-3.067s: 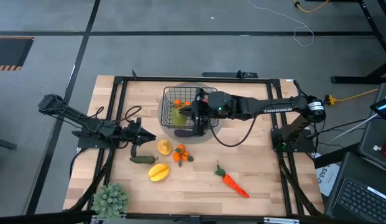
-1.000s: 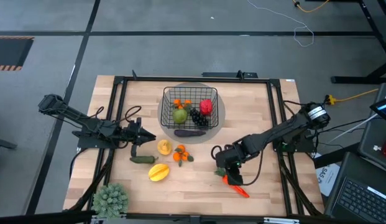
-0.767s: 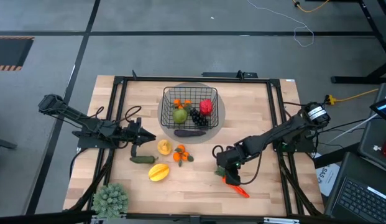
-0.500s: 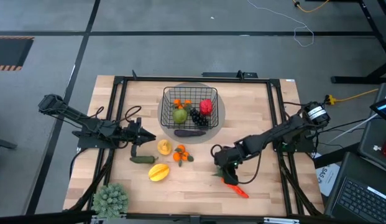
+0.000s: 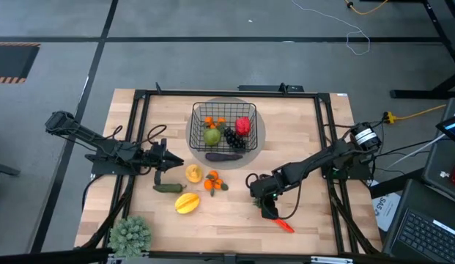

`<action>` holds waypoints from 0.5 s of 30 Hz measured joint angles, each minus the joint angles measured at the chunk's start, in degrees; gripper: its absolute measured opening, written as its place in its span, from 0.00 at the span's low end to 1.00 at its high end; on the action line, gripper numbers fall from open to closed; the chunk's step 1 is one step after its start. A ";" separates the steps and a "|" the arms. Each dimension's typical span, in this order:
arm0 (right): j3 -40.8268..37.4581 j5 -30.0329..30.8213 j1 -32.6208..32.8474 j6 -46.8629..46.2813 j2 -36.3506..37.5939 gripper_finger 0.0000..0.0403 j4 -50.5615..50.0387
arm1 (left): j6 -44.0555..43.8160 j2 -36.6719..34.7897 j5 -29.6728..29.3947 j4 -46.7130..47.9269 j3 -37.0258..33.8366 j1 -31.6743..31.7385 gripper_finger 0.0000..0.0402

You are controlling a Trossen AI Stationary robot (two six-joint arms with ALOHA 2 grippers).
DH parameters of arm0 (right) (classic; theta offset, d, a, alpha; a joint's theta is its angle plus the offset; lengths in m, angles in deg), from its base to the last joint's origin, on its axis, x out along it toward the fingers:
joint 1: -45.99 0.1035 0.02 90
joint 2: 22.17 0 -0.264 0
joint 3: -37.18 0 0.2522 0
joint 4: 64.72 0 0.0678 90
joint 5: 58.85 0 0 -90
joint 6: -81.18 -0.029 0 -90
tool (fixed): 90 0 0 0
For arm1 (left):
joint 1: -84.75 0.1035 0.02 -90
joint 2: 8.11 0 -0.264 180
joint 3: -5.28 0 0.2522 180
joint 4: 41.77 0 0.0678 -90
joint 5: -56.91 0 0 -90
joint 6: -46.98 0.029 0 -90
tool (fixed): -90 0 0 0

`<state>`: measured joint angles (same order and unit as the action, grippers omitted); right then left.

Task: Build produce basket
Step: Put the carrot into the wire organizer

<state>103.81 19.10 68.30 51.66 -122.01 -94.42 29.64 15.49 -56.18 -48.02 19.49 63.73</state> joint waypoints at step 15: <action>0.00 -0.04 0.00 5.18 -0.34 0.02 -0.08 | 0.00 0.02 0.00 0.02 0.01 -0.01 0.10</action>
<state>103.81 19.06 68.30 56.84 -122.35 -94.49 29.64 15.51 -56.18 -48.00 19.49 63.73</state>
